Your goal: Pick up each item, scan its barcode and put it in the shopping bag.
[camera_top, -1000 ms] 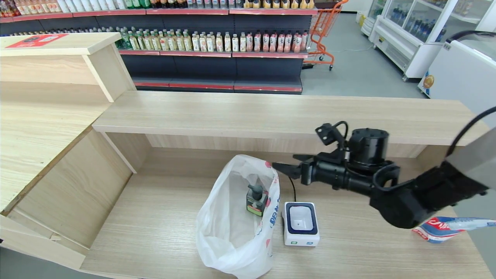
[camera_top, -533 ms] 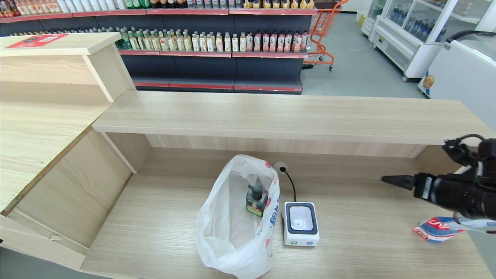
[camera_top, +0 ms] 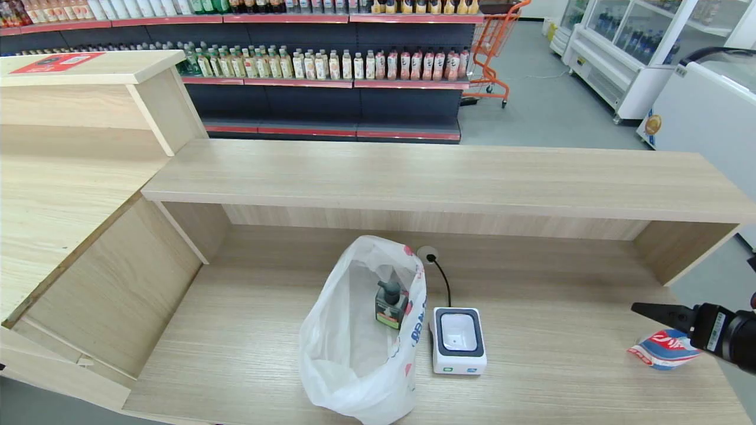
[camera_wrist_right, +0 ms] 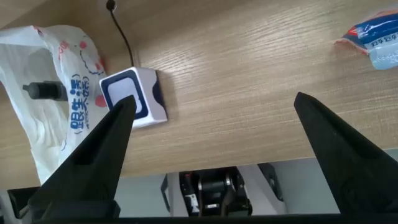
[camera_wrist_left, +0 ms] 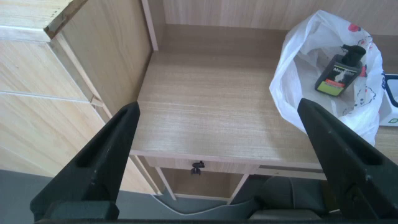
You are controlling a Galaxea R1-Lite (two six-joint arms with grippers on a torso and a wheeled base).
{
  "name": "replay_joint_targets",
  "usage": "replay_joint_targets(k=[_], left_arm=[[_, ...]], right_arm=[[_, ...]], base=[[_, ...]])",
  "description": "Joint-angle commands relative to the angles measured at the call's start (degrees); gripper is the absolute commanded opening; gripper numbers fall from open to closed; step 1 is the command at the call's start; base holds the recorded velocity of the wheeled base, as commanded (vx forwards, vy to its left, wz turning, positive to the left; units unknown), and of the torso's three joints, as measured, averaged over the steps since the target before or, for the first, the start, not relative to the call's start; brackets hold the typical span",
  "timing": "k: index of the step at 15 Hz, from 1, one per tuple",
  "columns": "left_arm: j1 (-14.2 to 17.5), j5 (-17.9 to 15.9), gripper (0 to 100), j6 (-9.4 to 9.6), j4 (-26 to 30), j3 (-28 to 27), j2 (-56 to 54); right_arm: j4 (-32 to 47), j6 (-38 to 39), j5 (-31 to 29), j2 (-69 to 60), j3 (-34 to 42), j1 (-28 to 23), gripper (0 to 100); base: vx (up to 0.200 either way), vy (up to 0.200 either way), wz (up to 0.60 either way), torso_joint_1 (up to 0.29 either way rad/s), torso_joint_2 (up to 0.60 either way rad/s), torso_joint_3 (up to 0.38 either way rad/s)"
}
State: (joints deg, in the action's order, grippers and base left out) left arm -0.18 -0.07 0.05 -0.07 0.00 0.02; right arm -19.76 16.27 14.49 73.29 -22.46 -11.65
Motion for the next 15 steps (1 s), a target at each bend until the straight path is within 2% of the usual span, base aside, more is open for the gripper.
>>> replay_joint_targets(k=[1,8,10,15], left_arm=[[0.01,-0.01,100,0.04,-0.01,0.0,-0.02],[0.01,0.07,100,0.13,-0.01,0.0,-0.02],[0.01,0.07,100,0.13,-0.01,0.0,-0.02],[0.01,-0.01,100,0.21,-0.01,0.0,-0.02]], right_arm=[[-0.01,-0.01,0.01,-1.04,0.39,-0.04,100],[0.43,1.48,0.1,-2.8,1.01,-0.04,100],[0.34,1.57,-0.26,-3.07,1.27,-0.12,100],[0.43,1.66,-0.43,-4.03,2.59,-4.87,100]], base=[[0.0,0.0,0.0,0.0,0.0,0.0],[-0.2,-0.2,0.0,0.001,0.0,0.002],[0.0,0.0,0.0,0.0,0.0,0.0],[0.0,-0.2,0.0,0.005,0.0,0.005]])
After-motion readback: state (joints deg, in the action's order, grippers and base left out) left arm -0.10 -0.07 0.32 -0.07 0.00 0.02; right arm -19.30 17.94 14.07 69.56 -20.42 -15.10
